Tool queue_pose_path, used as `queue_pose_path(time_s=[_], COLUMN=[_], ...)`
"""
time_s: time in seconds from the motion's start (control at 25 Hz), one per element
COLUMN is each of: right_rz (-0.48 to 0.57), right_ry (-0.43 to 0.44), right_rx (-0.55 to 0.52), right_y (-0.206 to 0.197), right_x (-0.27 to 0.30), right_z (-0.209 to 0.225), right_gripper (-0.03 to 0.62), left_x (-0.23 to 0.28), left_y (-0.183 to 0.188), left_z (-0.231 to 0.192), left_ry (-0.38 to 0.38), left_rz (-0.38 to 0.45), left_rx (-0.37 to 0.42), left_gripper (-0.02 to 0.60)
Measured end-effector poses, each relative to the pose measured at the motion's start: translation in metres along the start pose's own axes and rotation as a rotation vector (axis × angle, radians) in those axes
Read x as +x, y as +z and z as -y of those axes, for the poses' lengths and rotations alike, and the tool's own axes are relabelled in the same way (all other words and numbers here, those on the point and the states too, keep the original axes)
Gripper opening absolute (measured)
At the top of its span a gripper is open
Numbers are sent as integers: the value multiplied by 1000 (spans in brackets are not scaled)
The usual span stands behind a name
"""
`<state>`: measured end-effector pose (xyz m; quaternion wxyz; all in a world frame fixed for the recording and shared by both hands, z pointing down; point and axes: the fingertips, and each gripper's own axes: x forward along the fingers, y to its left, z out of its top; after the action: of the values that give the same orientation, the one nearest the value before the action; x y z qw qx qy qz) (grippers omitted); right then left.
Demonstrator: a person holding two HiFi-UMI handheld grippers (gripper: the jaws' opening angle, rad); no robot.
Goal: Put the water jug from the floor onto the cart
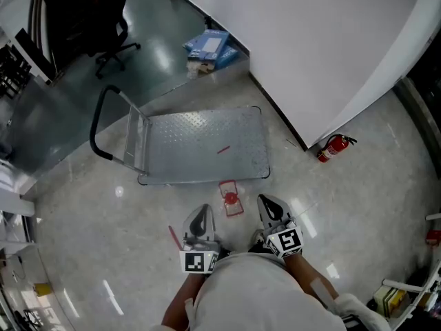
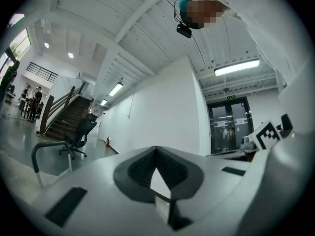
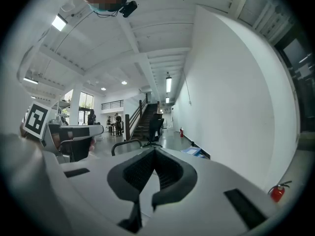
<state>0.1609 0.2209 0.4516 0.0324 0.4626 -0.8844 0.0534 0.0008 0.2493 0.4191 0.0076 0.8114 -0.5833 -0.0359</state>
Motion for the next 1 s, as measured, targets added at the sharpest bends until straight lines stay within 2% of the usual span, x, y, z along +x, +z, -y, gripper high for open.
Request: queue_pose_path(time_s=[0.2, 0.6, 0.84, 1.0], right_rz=[3, -195, -345, -480], right_ry=[2, -14, 9, 30], right_rx=[21, 39, 40, 38], right_y=[-3, -65, -127, -192], right_x=[5, 58, 88, 119], right_z=[0, 14, 15, 12], right_gripper=[12, 12, 14, 14], left_x=[0, 8, 14, 24], left_y=[2, -2, -15, -33], left_z=[-2, -10, -4, -13], left_ry=[2, -4, -15, -18], left_rz=[2, -15, -71, -89], left_rx=[5, 5, -44, -67], left_gripper=[3, 3, 3, 3])
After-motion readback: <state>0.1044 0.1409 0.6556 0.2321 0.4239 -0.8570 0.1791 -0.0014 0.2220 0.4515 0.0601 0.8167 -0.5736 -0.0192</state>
